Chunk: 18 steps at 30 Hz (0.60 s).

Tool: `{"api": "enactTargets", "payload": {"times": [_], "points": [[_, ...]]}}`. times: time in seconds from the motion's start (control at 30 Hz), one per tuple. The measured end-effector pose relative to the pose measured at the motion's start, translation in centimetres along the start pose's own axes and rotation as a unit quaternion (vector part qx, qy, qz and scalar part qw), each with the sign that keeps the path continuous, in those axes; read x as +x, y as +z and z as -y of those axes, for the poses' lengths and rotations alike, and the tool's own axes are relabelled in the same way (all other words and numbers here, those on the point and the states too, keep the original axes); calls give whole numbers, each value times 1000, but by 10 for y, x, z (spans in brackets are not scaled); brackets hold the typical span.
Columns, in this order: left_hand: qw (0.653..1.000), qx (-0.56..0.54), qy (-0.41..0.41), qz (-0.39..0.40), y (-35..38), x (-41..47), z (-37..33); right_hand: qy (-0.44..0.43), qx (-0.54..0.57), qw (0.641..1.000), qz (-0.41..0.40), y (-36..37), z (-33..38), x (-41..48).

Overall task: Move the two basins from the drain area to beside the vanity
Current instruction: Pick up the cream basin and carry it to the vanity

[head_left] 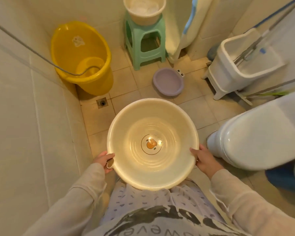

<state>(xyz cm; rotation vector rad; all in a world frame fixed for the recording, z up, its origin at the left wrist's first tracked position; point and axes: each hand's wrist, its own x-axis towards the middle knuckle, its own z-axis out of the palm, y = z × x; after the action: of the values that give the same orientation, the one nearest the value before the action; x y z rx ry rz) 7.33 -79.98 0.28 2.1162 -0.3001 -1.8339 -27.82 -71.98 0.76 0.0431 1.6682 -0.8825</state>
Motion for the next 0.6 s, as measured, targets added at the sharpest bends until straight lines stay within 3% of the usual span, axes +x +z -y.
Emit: {"api": "enactTargets", "payload": {"times": [0.13, 0.3, 0.6], "points": [[986, 162, 12, 38, 17, 1, -26, 4, 114, 992, -60, -19, -40, -28], [935, 340, 40, 94, 41, 0, -50, 23, 280, 951, -129, -26, -117, -80], [782, 581, 111, 198, 134, -31, 1, 12, 525, 808, -266, -29, -278, -153]]}}
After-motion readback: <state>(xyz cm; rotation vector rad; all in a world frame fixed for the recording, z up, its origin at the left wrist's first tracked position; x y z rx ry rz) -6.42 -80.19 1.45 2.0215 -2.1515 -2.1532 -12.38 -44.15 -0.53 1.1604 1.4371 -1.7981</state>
